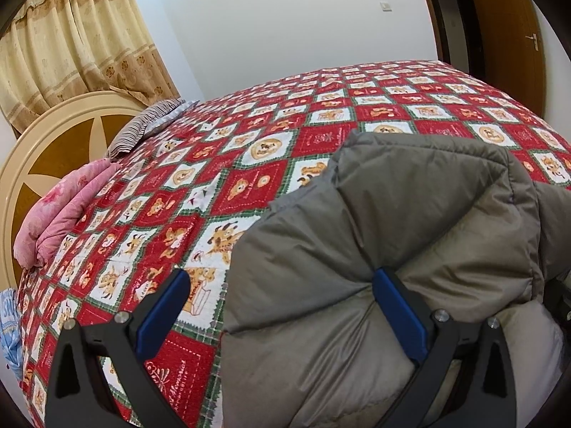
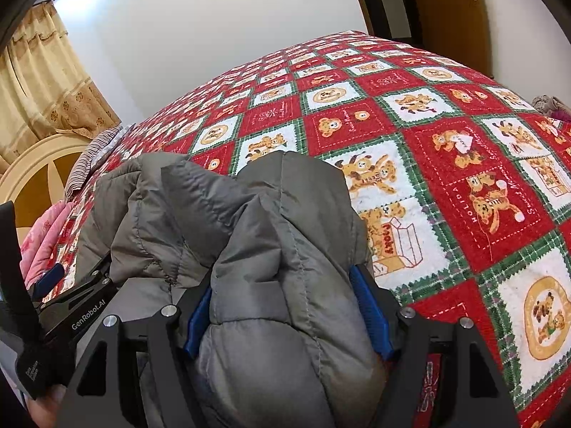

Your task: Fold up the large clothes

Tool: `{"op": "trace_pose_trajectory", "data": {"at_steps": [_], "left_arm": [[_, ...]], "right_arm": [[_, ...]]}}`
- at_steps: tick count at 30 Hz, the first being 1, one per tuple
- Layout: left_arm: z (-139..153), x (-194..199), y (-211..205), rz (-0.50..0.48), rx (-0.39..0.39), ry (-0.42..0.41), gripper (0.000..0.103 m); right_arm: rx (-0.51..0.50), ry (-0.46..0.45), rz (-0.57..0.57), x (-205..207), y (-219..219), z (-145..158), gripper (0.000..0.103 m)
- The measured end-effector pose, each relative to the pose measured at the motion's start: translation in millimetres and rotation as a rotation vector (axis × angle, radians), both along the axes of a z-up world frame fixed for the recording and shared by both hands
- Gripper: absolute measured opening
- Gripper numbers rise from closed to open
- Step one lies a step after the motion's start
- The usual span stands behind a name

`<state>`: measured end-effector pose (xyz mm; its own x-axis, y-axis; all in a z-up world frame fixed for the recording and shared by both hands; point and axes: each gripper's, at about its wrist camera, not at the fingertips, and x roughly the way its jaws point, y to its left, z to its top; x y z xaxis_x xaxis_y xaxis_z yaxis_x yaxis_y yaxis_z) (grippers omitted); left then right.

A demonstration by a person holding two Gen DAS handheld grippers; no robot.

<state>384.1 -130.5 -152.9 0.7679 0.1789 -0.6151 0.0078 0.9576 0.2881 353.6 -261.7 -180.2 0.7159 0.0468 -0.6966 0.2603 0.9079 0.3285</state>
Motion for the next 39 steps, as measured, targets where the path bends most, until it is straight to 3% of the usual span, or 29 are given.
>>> {"op": "trace_pose_trajectory", "data": {"at_steps": [17, 20, 25, 29, 39], "left_arm": [[-1, 1, 0, -0.001, -0.005, 0.007, 0.103], [4, -8, 8, -0.016, -0.042, 0.019, 0.103], [22, -53, 46, -0.101, -0.179, 0.053, 0.103], [14, -78, 57, -0.157, -0.189, 0.072, 0.103], [-9, -68, 65, -0.197, -0.373, 0.151, 0.103]], "right_arm": [[-0.03, 0.02, 0.008, 3, 5, -1, 0.072], [-0.031, 0.032, 0.042, 4, 4, 1, 0.072], [0.106, 0.021, 0.071, -20, -17, 10, 0.079], [0.061, -0.002, 0.109, -38, -12, 13, 0.08], [0.157, -0.012, 0.131, -40, -25, -8, 0.08]]}}
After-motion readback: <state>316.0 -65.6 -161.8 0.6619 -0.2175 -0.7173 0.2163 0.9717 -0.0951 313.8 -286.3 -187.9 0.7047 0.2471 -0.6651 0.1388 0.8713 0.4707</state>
